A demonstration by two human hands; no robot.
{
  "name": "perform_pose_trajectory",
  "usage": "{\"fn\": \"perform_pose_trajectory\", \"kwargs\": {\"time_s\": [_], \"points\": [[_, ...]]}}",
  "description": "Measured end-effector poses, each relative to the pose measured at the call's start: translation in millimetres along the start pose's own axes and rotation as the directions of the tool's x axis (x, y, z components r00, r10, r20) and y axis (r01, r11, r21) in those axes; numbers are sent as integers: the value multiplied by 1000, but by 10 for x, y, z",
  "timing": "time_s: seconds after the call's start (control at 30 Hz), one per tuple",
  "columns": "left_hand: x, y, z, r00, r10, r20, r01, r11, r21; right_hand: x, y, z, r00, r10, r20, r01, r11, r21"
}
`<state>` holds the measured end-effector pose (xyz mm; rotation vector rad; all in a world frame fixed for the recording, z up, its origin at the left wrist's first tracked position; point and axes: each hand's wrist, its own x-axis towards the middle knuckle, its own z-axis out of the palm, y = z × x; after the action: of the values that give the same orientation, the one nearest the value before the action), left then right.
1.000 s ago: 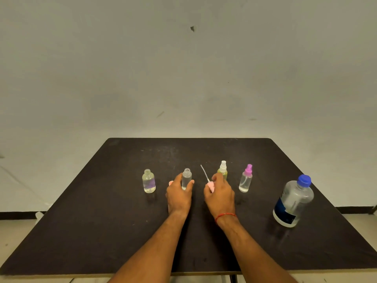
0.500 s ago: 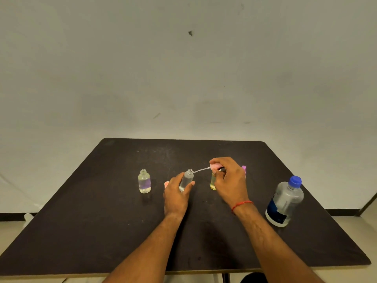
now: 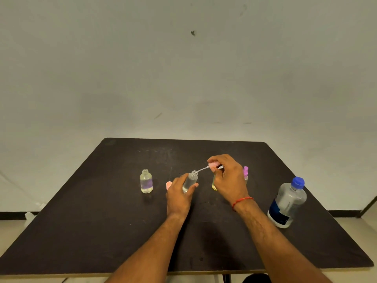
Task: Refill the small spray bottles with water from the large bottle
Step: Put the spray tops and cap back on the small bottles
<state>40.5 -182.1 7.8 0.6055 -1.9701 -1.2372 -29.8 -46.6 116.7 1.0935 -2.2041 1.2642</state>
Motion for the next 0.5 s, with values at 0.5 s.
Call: {"fn": "perform_pose_trajectory", "kwargs": {"time_s": [0.5], "points": [[13, -41, 24, 998, 52, 48, -49, 997, -56, 140, 23, 426, 931, 151, 332, -139, 988, -59]]}}
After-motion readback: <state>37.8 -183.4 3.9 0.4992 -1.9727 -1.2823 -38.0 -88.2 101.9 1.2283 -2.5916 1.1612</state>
